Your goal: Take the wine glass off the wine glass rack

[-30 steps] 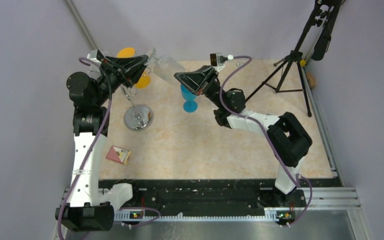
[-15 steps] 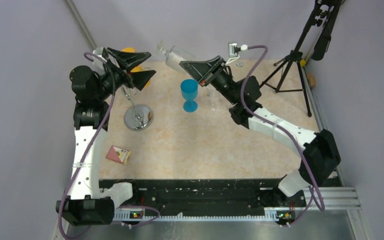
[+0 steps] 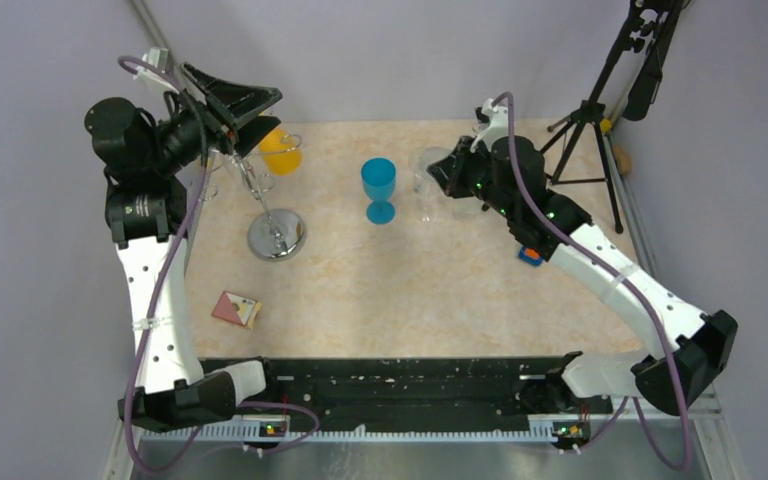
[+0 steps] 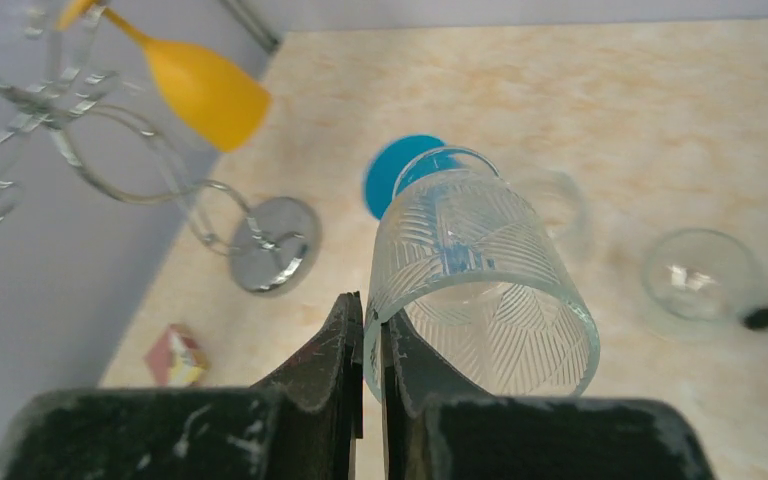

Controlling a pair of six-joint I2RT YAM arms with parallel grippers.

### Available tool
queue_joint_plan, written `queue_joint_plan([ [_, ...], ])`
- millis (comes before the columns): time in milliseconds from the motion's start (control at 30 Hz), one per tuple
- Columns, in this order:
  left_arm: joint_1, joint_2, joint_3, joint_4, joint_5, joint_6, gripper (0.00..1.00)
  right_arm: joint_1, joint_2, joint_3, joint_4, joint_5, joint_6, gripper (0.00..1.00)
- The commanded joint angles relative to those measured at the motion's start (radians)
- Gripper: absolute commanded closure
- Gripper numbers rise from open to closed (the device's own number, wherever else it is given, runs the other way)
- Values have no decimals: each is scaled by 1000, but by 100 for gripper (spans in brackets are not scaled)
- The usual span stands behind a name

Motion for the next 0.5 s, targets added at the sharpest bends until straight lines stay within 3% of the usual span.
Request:
queue_joint_plan([
  [0,4,7,125,-191,-26,269,16,-15,-95,113,-249,187,-163,100],
  [233,-2,14,137,-230,-49,299,16,-23,-33,211,-549,360,-151,100],
  [333,-3,12,142,-239,-59,294,16,-78,51,245,-657,290,-116,100],
  [467,-3,-3,136,-254,-72,296,16,-130,145,233,-657,135,-112,100],
])
